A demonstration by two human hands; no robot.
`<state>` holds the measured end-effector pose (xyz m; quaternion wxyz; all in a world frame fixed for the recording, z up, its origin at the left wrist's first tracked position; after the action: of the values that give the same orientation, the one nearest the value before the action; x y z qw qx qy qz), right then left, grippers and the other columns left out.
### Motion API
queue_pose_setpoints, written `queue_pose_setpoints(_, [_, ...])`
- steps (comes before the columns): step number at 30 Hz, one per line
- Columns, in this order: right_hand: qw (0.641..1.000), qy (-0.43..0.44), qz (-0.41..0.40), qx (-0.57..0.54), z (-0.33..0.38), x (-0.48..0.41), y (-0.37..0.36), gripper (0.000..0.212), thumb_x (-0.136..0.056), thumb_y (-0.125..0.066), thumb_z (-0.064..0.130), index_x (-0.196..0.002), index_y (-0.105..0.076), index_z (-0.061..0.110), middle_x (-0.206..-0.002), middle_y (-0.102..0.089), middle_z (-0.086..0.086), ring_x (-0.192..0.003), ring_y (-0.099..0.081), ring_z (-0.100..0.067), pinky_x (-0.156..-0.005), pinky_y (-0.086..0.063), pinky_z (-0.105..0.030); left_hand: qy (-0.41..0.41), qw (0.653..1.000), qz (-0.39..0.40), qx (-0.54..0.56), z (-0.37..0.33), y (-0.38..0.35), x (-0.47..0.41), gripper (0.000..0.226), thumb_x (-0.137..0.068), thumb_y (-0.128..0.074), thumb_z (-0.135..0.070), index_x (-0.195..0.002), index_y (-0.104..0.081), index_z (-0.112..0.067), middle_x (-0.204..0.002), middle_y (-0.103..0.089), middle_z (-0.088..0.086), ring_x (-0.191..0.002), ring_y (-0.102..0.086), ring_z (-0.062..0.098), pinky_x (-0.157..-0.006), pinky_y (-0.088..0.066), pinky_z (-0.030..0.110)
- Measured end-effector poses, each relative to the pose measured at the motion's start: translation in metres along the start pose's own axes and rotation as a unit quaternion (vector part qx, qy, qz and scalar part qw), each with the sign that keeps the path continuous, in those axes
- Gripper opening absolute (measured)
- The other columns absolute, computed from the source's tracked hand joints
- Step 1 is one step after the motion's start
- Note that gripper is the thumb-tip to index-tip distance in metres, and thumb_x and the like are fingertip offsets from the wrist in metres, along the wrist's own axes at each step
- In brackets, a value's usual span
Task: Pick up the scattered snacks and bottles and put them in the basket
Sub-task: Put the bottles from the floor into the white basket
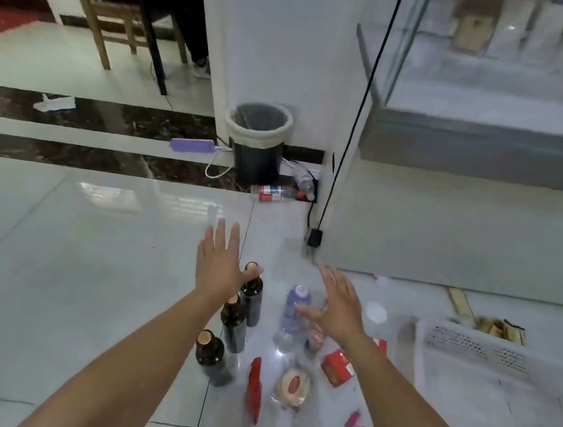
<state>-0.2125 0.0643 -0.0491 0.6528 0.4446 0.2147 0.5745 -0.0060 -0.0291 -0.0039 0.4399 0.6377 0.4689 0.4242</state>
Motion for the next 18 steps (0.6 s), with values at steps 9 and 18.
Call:
queue_pose_setpoints(9, [0.986, -0.033, 0.038, -0.157, -0.043, -0.066, -0.099, 0.097, -0.077, -0.075, 0.017, -0.150, -0.014, 0.030, -0.149, -0.035, -0.009, -0.135, -0.034, -0.028, -0.092, -0.045, -0.028, -0.020, 0.990, 0.093, 0.105, 0.010, -0.094, -0.044, 0.055, -0.082, -0.070, -0.029, -0.130, -0.044, -0.024, -0.128, -0.056, 0.006, -0.110, -0.055, 0.029, -0.090, -0.050, 0.043])
queue_pose_setpoints(18, [0.966, -0.077, 0.034, -0.245, -0.061, -0.088, -0.128, 0.090, -0.066, -0.080, 0.004, -0.141, -0.033, 0.020, -0.134, -0.046, -0.005, -0.125, -0.047, -0.027, -0.097, -0.042, -0.031, 0.018, 0.980, 0.050, 0.193, 0.013, -0.111, -0.054, 0.024, -0.074, -0.074, -0.018, -0.089, -0.056, -0.018, -0.095, -0.064, 0.005, -0.089, -0.059, 0.028, -0.076, -0.048, 0.038])
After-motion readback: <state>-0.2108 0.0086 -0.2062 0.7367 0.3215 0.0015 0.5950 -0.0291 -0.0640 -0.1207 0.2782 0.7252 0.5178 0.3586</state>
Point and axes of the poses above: each hand's wrist, its own x-axis away from the middle knuckle, its own y-axis out of the back of the hand, z = x × y, the point moved 3 cm from there along -x, towards the middle knuckle
